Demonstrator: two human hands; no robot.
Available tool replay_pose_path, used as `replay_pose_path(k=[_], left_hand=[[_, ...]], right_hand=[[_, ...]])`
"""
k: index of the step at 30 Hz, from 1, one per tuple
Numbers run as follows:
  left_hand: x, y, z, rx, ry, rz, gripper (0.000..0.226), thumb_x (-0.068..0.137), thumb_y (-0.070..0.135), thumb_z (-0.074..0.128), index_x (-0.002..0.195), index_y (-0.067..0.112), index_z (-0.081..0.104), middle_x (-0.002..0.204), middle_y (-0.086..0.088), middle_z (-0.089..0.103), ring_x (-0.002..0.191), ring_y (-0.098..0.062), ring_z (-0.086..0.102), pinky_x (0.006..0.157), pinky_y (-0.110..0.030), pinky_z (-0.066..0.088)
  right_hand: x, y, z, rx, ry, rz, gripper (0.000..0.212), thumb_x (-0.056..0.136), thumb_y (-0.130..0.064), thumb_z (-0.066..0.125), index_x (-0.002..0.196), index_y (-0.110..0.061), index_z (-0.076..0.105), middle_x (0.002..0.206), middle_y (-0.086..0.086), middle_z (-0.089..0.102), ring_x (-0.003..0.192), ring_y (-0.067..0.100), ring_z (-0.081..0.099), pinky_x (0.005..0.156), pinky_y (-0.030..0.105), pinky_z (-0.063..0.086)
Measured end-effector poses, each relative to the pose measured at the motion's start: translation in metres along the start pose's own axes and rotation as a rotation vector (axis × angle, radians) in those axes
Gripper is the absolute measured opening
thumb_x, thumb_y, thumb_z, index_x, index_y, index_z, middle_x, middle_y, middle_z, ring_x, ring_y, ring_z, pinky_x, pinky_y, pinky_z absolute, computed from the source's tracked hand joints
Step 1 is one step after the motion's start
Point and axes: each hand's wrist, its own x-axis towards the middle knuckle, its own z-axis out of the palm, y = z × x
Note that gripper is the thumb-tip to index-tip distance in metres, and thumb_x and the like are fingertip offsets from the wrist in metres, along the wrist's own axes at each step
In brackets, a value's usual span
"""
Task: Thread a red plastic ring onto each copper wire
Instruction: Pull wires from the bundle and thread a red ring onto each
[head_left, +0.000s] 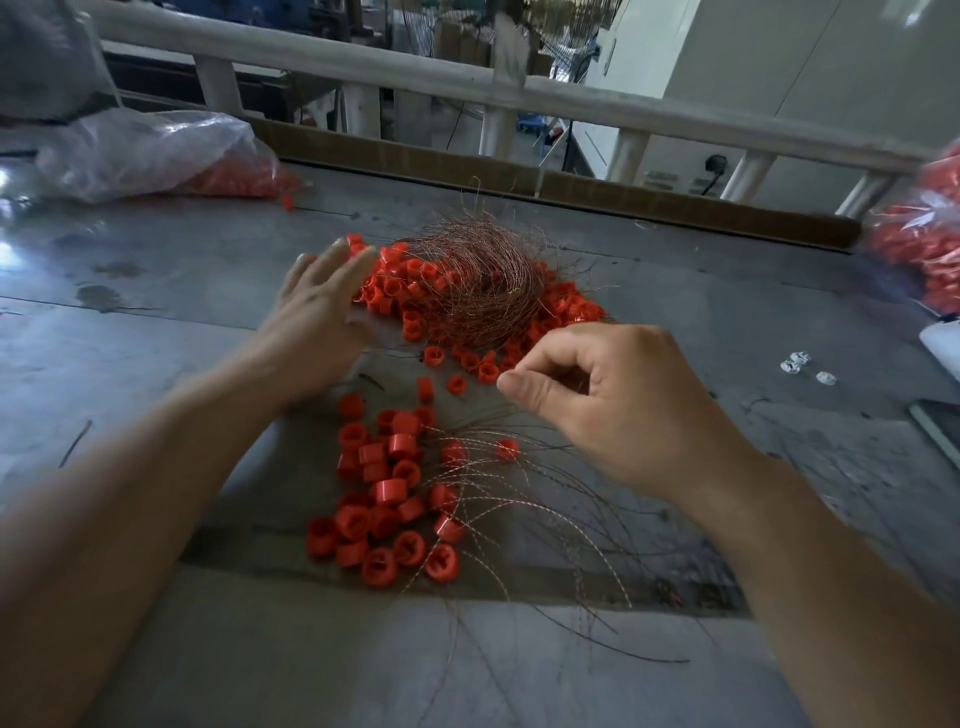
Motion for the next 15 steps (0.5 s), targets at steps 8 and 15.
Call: replay_pose_path(k=[8, 15], left_hand=[[-0.006, -0.003, 0.002, 0.059, 0.126, 0.154, 0.038, 0.084, -0.001, 0.055, 0.119, 0.013, 0.063, 0.123, -0.012, 0.059, 0.116, -0.029, 0.050, 0.098, -0.034, 0.035], [-0.013, 0.002, -0.010, 0.055, 0.166, 0.120, 0.030, 0.079, 0.001, 0.063, 0.106, 0.013, 0.070, 0.102, -0.014, 0.068, 0.097, -0.033, 0.059, 0.085, -0.040, 0.046]], right_hand=[[0.004, 0.007, -0.003, -0.003, 0.148, 0.066, 0.018, 0.079, -0.037, 0.063, 0.067, -0.023, 0.066, 0.054, -0.013, 0.057, 0.055, 0.000, 0.051, 0.050, 0.013, 0.038], [0.009, 0.019, -0.011, -0.020, 0.289, 0.139, 0.024, 0.081, -0.033, 0.066, 0.058, -0.030, 0.060, 0.038, -0.017, 0.049, 0.046, -0.003, 0.049, 0.047, 0.009, 0.035]])
